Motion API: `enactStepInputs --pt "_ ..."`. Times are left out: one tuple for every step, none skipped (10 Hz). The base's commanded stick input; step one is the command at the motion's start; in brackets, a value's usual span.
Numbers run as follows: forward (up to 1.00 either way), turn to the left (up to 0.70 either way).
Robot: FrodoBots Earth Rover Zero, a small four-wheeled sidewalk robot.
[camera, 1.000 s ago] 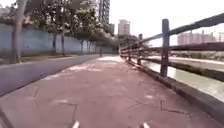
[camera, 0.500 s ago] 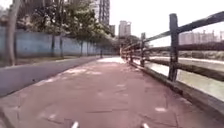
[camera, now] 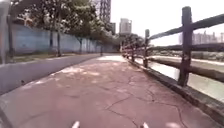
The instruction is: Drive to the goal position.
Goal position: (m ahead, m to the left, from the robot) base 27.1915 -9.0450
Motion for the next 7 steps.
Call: enactStepInputs --pt "0.70 0.00" --pt "0.70 0.00" --pt "0.70 0.00" --pt "0.70 0.00" --pt "0.70 0.00" --pt "0.70 0.00" --pt "0.70 0.00"
